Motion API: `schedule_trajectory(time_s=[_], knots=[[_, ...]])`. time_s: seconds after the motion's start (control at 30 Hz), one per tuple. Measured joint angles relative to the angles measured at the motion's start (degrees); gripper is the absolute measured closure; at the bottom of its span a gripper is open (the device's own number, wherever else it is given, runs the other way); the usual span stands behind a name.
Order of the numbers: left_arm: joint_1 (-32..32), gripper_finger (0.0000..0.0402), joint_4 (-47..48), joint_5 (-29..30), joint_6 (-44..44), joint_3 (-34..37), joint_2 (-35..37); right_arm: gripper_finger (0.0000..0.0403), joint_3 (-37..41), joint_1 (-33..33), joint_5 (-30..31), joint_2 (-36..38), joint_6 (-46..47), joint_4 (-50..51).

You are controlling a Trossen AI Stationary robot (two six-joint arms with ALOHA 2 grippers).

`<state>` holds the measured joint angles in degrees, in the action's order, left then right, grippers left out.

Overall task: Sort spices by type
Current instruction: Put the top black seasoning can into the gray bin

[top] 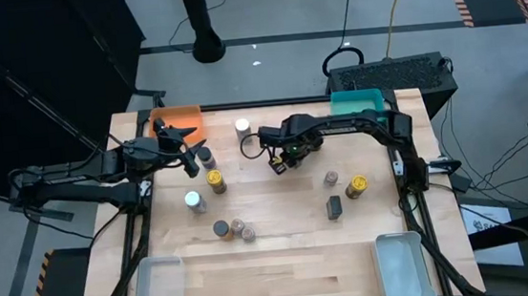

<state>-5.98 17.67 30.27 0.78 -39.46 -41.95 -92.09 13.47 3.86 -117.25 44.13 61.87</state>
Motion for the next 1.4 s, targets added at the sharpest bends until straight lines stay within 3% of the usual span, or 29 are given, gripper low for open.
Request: schedule_trajectory(time_s=[0.23, 0.5, 0.8, 1.0, 1.27, 1.4], knots=[[0.0, 0.0188, 0.0, 0.0, -0.4, 0.0, 0.0, 0.0310, 0.0, -3.3, -3.5, 4.1, -0.3, -0.1], [0.0, 0.0188, -0.2, -0.2, -0.4, 0.0, 0.0, 0.0309, 0.0, -9.3, -7.1, 10.4, -12.8, 1.7], [0.0, 0.0188, -0.9, -1.6, -0.5, 0.0, 0.0, 0.0309, 0.0, -15.0, -6.9, 18.6, -9.6, 8.3], [0.0, 0.0188, -0.8, -1.6, -1.7, 0.0, 0.0, 0.0309, 0.0, -20.2, -7.7, 22.3, 1.7, 14.0], [0.0, 0.0188, -0.3, -1.8, -2.0, 0.0, 0.0, 0.0310, 0.0, -32.8, -13.3, 26.4, 29.5, 28.0], [0.0, 0.0188, 0.4, -3.1, -3.2, 0.0, 0.0, 0.0310, 0.0, -40.8, -12.8, 29.8, 44.3, 27.8]])
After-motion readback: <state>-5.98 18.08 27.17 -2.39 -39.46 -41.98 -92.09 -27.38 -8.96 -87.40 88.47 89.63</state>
